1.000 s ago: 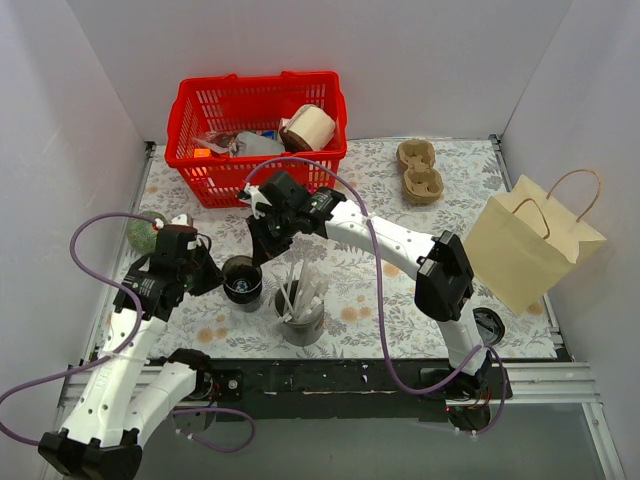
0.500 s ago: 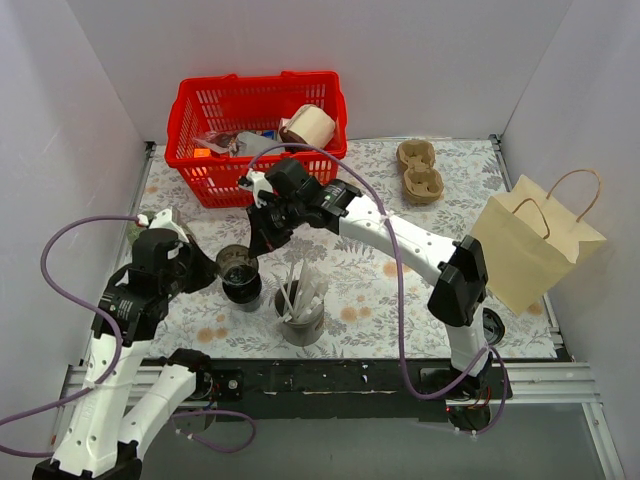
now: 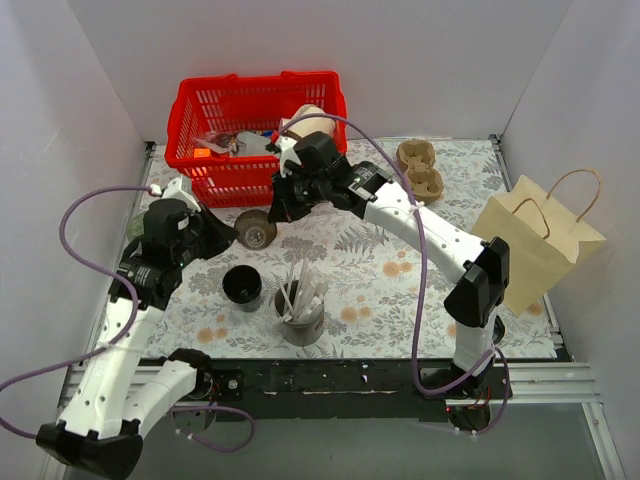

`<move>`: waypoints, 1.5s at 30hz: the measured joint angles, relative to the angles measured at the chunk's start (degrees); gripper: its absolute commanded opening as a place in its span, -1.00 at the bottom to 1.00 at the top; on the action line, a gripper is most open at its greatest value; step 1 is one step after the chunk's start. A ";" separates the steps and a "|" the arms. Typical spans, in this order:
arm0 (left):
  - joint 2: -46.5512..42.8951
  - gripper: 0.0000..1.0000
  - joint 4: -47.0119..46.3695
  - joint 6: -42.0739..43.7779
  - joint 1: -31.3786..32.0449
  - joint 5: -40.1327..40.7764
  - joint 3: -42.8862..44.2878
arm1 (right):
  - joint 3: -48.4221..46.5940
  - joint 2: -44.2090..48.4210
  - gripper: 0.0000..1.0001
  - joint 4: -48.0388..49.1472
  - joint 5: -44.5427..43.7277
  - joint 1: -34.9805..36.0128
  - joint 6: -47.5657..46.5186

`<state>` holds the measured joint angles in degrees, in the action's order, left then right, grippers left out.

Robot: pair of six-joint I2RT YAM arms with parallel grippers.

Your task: Pack the takeout coffee

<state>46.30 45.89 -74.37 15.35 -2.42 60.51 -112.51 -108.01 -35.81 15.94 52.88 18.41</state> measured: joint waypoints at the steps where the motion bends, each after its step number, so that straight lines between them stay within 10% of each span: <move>1: 1.49 -1.00 -1.75 -0.42 0.02 -0.72 -0.02 | 0.61 0.37 -0.97 0.44 -0.02 -1.22 0.07; 31: 36.37 -0.96 -30.12 -9.62 18.67 -10.47 -3.17 | 43.60 20.92 -0.97 7.26 0.63 -23.74 2.45; 45: 40.00 -0.01 -28.15 -7.93 18.47 -8.09 -3.48 | 45.81 20.96 -0.81 3.96 -7.32 -27.39 2.75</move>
<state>86.30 17.74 -82.30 33.82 -10.50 57.04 -66.70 -87.05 -31.86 8.62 25.50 21.17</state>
